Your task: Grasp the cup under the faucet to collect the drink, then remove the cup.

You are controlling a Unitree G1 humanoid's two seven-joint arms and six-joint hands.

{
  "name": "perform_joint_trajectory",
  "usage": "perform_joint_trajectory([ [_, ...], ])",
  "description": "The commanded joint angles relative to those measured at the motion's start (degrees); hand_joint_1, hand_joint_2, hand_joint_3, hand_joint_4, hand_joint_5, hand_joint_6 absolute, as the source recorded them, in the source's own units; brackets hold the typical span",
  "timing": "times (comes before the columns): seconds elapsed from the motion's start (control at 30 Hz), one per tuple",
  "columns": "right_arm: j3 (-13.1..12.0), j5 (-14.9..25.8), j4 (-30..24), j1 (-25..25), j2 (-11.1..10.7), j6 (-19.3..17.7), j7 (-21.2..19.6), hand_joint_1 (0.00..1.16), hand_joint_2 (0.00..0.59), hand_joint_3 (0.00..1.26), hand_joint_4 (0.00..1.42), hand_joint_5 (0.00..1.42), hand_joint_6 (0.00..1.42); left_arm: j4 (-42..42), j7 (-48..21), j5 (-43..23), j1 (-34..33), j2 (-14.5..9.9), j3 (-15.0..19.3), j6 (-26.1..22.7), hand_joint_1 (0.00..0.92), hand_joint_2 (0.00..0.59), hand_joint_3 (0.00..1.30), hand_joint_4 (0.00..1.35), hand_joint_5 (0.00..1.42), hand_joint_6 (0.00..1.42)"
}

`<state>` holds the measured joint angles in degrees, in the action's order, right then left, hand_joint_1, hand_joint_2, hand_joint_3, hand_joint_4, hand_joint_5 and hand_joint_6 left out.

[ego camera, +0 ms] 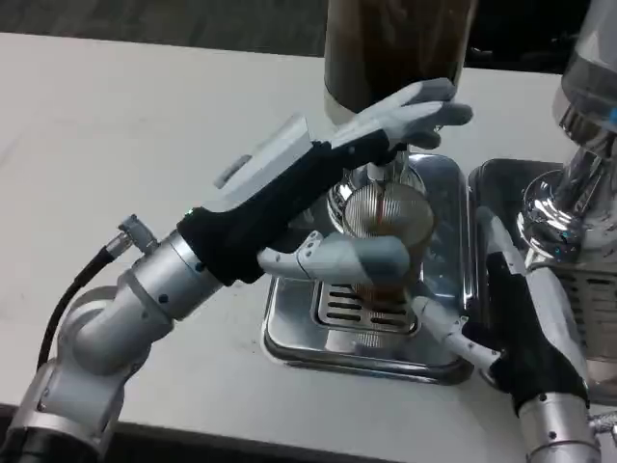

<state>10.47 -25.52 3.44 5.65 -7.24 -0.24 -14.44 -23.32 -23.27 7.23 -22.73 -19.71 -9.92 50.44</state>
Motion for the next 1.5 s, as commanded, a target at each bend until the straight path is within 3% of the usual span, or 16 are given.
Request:
perform_joint_trajectory([
  [0.03, -0.5, 0.3, 2.5, -2.6, 0.4, -0.4, -0.3, 0.58, 0.244, 0.00, 0.00, 0.00, 0.00, 0.1, -0.6, 1.3, 0.5, -0.5, -1.3, 0.3, 0.000, 0.091, 0.17, 0.03, 0.23, 0.17],
  [0.53, -0.5, 0.9, 6.2, -6.4, 1.2, -1.6, -0.5, 0.60, 0.218, 0.00, 0.00, 0.00, 0.00, 0.8, -0.5, 1.1, 0.5, -0.9, -1.3, -0.3, 0.000, 0.101, 0.17, 0.03, 0.23, 0.15],
  [0.77, -1.0, 2.6, 9.5, -8.7, 2.3, -4.0, -0.6, 0.60, 0.216, 0.00, 0.00, 0.00, 0.00, 0.8, -0.2, 1.2, 0.5, -0.9, -1.2, -0.6, 0.000, 0.101, 0.17, 0.03, 0.23, 0.15],
  [0.97, -1.2, 5.7, 13.5, -9.8, 3.7, -8.5, -0.5, 0.60, 0.221, 0.00, 0.00, 0.00, 0.00, 0.6, 0.1, 1.4, 0.5, -1.0, -0.9, -0.6, 0.000, 0.102, 0.17, 0.03, 0.23, 0.15],
  [1.2, -1.0, 5.9, 11.9, -8.3, 3.5, -9.8, 0.3, 0.60, 0.223, 0.00, 0.00, 0.00, 0.00, 0.8, 0.6, 1.6, 0.5, -1.2, -0.7, -0.8, 0.000, 0.102, 0.17, 0.04, 0.23, 0.15],
  [1.5, -0.9, 4.7, 7.3, -5.6, 2.1, -8.6, 0.7, 0.60, 0.221, 0.00, 0.00, 0.00, 0.00, 0.5, 1.0, 1.8, 0.5, -1.1, -0.7, -0.7, 0.000, 0.102, 0.18, 0.04, 0.24, 0.15],
])
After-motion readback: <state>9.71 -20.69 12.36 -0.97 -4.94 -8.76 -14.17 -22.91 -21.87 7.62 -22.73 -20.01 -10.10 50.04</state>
